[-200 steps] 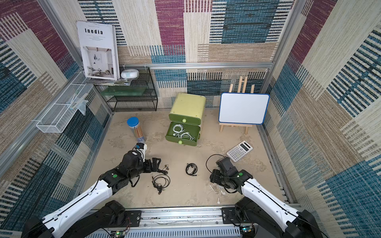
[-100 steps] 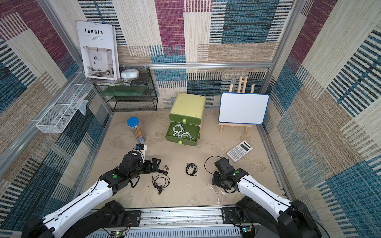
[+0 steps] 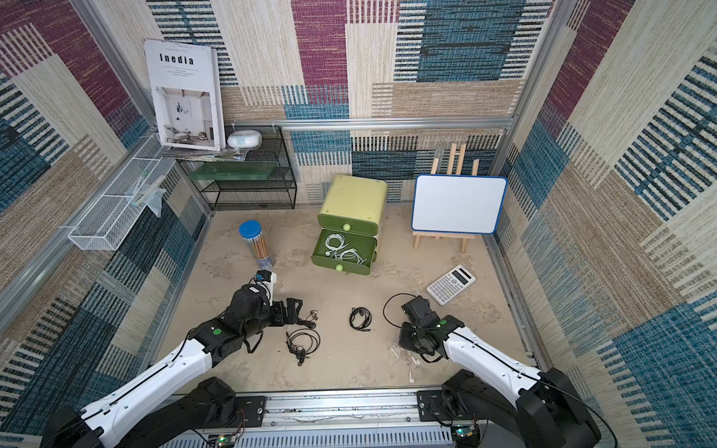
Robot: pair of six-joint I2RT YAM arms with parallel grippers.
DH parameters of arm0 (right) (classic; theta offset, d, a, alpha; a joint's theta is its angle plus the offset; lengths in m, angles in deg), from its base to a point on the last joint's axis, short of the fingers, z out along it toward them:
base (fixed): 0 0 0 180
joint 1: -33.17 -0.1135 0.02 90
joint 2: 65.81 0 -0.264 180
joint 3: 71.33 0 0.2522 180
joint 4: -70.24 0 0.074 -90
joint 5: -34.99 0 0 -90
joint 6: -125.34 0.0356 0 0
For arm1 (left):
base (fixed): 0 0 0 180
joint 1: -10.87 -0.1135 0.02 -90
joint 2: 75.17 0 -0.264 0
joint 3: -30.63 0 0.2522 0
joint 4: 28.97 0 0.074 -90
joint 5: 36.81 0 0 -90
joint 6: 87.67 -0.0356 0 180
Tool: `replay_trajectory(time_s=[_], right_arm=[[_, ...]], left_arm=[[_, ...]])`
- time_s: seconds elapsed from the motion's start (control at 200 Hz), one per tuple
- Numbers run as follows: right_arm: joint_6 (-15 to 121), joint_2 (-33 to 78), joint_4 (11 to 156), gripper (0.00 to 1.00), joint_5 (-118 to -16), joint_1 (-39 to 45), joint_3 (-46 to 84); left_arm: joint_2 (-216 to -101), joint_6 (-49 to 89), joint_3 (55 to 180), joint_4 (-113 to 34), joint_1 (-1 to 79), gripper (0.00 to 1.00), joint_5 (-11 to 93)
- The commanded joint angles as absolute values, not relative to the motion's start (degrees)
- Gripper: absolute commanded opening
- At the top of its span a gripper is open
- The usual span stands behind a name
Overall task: Place the wired earphones into the drawer by color
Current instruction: Pick up the wired earphones from the center of the board.
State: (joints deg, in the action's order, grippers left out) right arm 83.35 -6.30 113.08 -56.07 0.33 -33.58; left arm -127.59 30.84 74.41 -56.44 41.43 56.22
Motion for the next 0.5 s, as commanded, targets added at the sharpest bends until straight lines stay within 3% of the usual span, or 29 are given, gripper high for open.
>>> replay_trajectory(time_s=[0.0,0.18,0.496], right_arm=[[82.47,-5.69,114.01,0.1,-55.78,0.28,-33.66],[81.83,-7.18,113.97,0.0,-56.15,0.3,-33.49],[81.36,-13.84,115.25,0.0,-55.19,0.3,-30.63]], left_arm=[[-127.32,31.07,74.76,-56.31,41.45,0.99,56.36],[-126.59,31.08,74.8,-56.83,41.45,0.99,56.53],[-124.91,31.29,74.98,-57.64,41.45,0.99,56.71]])
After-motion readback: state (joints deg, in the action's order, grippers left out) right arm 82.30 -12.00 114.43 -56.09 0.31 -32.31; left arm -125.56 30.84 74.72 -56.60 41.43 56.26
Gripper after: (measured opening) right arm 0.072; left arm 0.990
